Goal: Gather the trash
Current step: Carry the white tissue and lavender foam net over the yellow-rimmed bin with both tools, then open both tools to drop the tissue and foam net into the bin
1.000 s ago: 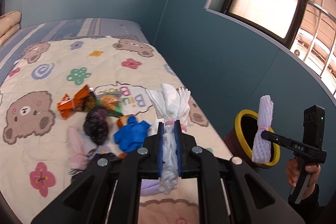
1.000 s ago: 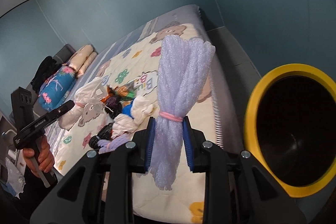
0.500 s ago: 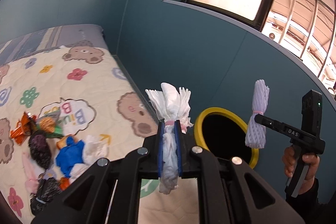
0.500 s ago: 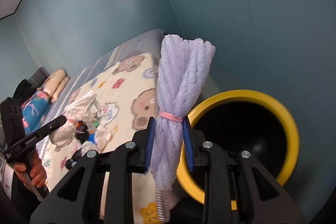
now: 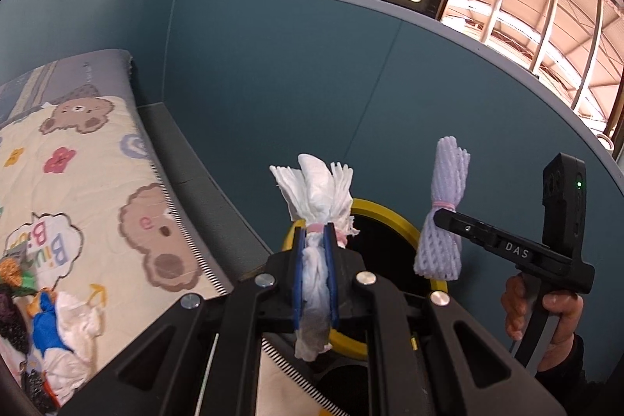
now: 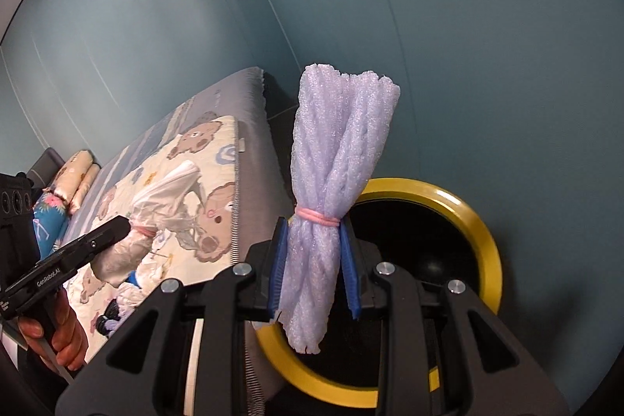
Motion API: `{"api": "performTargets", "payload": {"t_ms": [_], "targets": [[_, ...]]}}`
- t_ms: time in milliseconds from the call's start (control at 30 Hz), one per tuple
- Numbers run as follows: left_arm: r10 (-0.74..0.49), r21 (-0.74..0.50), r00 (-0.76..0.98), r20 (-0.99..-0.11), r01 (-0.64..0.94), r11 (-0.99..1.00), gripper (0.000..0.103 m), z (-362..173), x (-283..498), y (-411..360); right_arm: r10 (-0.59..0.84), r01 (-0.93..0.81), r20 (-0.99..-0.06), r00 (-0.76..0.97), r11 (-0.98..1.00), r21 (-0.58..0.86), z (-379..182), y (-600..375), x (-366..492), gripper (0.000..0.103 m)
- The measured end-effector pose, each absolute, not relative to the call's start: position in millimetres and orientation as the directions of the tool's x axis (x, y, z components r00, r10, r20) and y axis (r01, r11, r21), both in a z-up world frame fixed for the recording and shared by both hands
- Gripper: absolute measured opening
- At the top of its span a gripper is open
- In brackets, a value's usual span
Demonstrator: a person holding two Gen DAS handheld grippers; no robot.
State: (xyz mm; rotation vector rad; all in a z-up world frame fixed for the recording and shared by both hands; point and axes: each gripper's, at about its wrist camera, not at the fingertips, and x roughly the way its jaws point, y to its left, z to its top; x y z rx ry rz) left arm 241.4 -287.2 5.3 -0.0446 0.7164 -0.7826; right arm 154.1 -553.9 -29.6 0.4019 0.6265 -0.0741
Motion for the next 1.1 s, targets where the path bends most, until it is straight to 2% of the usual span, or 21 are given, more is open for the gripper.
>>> {"api": "performTargets", "payload": {"t_ms": [300,600,733,800,867,967,1033,1100], "targets": [[-0.687,-0.330,0.402,-0.605,0.659,0.676,0.009,-25,252,-346,0.040,0.232,-0.618,0.785,0.907,0.353,-54,-575,165,0.025],[-0.702,-0.384,0.340,-0.626,0.649,0.657,0.010,-53,271,-370,0.004,0.279,-0.642,0.767,0.899,0.338,-67,-583,166,0.028],[-0.702,-0.393,0.344,-0.624,0.638,0.662,0.014,-56,278,-372,-0.007,0.294,-0.645,0.764,0.894,0.339,-67,-585,168,0.031],[-0.702,-0.401,0.348,-0.621,0.629,0.666,0.024,-56,279,-371,-0.018,0.307,-0.646,0.763,0.890,0.338,-68,-585,167,0.035],[-0.700,-0.403,0.360,-0.617,0.619,0.674,0.042,-55,280,-368,-0.026,0.318,-0.645,0.764,0.885,0.341,-68,-587,165,0.046],[-0.686,-0.391,0.385,-0.618,0.606,0.693,0.054,-55,281,-363,-0.035,0.329,-0.647,0.762,0.881,0.340,-68,-585,164,0.047],[-0.677,-0.390,0.397,-0.620,0.593,0.705,0.061,-55,282,-358,-0.042,0.335,-0.651,0.758,0.881,0.334,-68,-585,163,0.053],[-0.671,-0.393,0.407,-0.620,0.579,0.715,0.066,-55,284,-352,-0.037,0.335,-0.653,0.757,0.879,0.339,-68,-584,161,0.054]]}}
